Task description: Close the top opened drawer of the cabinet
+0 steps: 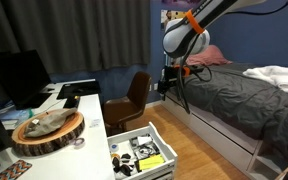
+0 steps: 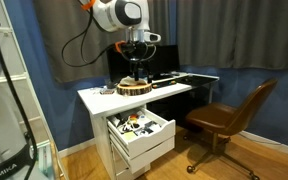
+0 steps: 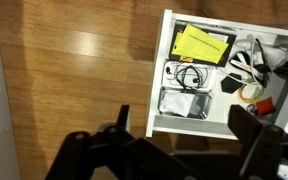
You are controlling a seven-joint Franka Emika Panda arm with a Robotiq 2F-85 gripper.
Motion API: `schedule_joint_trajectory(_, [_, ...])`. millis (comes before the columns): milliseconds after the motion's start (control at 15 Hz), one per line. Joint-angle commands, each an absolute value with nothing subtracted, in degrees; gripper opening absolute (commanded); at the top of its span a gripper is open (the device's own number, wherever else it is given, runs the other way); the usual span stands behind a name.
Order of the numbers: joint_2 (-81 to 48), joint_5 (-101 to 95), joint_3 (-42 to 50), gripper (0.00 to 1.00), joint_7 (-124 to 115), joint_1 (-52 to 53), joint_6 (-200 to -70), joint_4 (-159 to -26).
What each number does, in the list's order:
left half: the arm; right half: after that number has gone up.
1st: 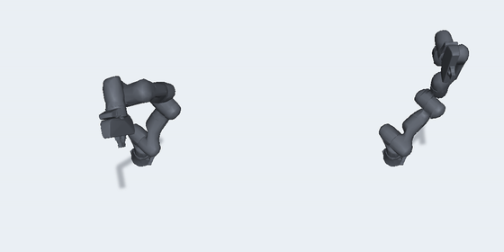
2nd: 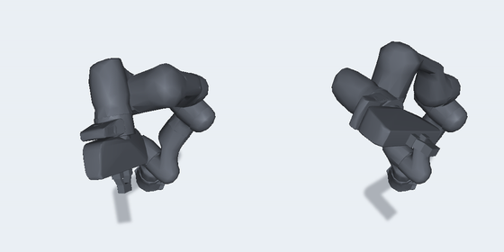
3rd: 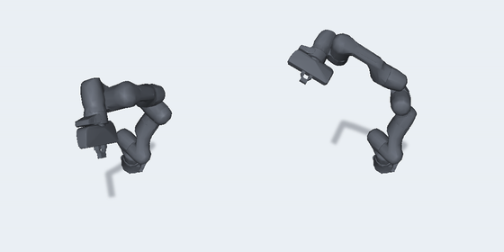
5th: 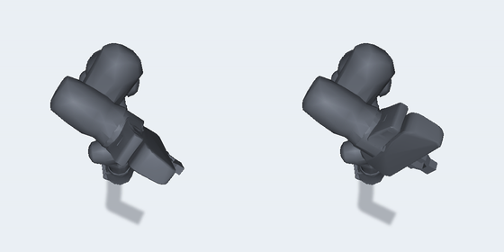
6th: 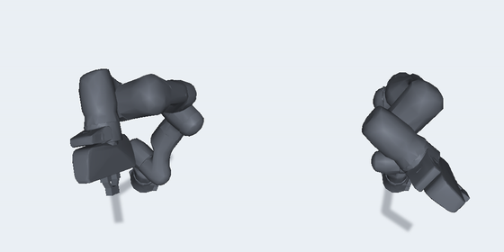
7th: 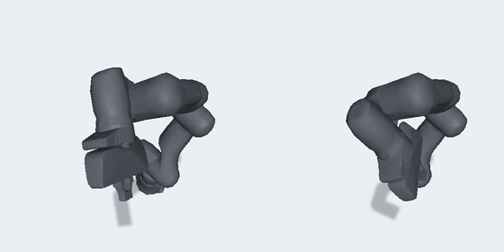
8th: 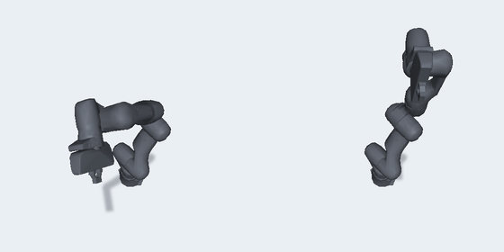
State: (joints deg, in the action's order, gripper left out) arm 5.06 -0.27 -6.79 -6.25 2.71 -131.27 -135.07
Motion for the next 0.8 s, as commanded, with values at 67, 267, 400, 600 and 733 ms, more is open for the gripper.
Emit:
schedule_joint_trajectory(67, [-4.62, -2.32, -4.61, 1.00, -7.81, 2.38, -136.91, -133.38])
schedule_joint_trajectory(267, [-9.97, -3.22, -3.29, 1.00, -7.21, 2.67, -140.67, -131.53])
schedule_joint_trajectory(400, [-13.60, -3.52, -2.39, 1.00, -6.83, 2.63, -141.68, -129.45])
schedule_joint_trajectory(600, [-18.41, -3.87, -0.80, 1.00, -6.68, 2.47, -140.64, -126.08])
schedule_joint_trajectory(733, [-16.41, -2.21, -1.02, 1.00, -5.96, 2.61, -140.48, -128.22])
